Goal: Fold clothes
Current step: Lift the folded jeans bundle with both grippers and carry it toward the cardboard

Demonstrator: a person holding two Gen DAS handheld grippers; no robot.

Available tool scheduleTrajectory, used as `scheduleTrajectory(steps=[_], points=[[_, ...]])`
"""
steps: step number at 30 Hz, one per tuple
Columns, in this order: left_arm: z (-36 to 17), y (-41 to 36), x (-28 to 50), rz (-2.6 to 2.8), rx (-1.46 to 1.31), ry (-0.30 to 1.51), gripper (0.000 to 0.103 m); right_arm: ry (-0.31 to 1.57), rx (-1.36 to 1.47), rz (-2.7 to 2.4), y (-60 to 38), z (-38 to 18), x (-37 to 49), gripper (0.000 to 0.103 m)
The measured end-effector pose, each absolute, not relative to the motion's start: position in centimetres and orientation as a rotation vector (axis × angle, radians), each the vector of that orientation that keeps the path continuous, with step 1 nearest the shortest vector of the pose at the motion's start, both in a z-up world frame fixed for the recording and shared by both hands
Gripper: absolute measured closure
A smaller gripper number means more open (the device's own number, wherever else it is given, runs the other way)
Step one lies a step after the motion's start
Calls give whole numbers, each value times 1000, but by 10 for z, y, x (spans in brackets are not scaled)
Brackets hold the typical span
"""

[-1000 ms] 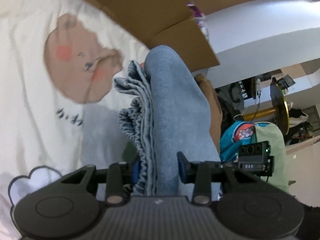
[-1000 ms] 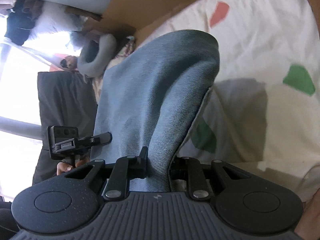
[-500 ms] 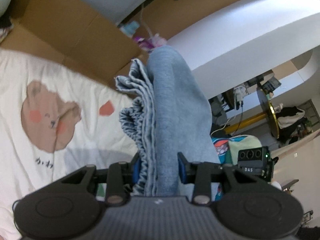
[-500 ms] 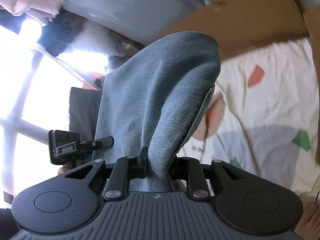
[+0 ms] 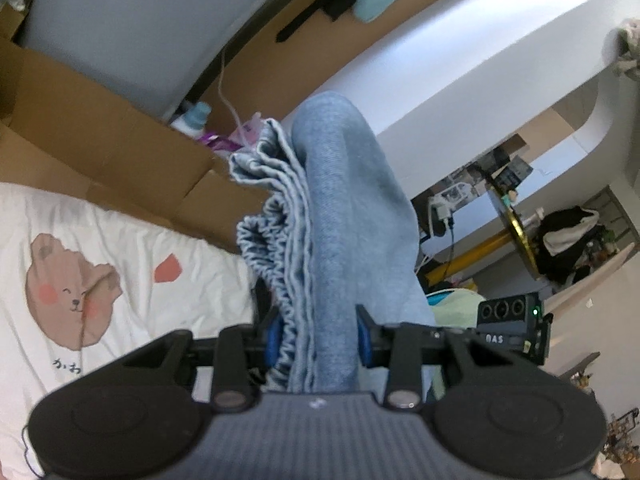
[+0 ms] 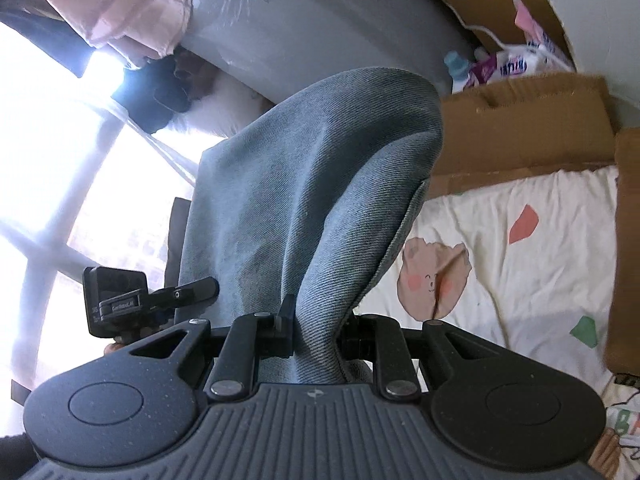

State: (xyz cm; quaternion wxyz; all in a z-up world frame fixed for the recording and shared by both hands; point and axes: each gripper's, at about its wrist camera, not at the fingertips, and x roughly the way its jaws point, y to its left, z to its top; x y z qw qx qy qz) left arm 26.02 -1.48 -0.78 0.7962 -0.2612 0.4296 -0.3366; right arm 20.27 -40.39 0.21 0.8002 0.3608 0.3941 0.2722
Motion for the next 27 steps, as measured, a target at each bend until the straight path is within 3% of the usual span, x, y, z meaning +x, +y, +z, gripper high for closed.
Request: scheduleTrajectory(steps=[14,27], points=[[66,-54,224,-726,-556,854,65,755,762,563,-428,76,152,83],[60,-116,218,-795,-569,845,65,719,722,522,-486,89,129,83]])
